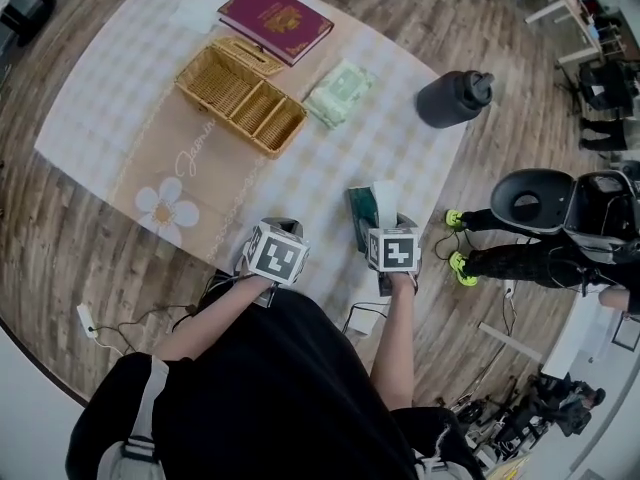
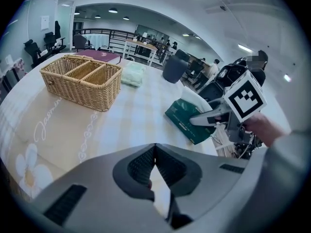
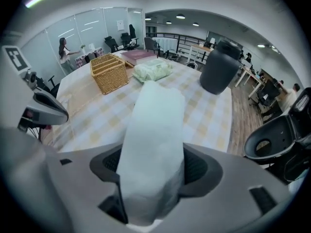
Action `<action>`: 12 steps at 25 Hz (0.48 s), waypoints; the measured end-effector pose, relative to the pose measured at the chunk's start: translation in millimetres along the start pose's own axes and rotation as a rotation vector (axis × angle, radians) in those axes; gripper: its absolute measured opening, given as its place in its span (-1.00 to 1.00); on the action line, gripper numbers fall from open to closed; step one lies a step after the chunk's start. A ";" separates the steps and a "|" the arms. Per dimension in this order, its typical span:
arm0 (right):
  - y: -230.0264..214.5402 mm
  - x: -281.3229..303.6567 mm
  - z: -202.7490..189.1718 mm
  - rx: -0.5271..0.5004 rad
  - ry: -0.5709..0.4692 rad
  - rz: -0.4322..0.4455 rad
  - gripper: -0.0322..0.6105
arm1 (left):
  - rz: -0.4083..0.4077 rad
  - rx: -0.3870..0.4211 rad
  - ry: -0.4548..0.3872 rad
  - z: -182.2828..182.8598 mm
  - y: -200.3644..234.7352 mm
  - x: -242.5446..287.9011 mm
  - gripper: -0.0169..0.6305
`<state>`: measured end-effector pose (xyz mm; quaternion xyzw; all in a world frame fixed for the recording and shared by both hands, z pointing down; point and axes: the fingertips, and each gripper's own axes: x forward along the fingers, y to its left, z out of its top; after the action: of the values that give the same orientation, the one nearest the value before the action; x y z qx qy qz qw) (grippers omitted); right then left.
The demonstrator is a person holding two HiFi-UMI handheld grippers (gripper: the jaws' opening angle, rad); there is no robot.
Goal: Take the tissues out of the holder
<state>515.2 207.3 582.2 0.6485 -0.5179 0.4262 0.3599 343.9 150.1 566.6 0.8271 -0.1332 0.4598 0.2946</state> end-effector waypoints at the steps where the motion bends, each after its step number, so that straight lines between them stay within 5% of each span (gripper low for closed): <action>1: 0.0 -4.2 1.4 0.001 -0.025 -0.004 0.06 | -0.006 0.006 0.002 -0.2 -1.2 0.0 -0.92; 12: -6.8 -87.2 3.4 0.108 -0.269 -0.093 0.16 | -0.078 0.124 0.023 2.8 -24.0 -0.5 -0.92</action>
<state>513.7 237.5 500.0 0.7414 -0.5073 0.3455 0.2712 357.3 167.4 556.3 0.8428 -0.0687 0.4649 0.2623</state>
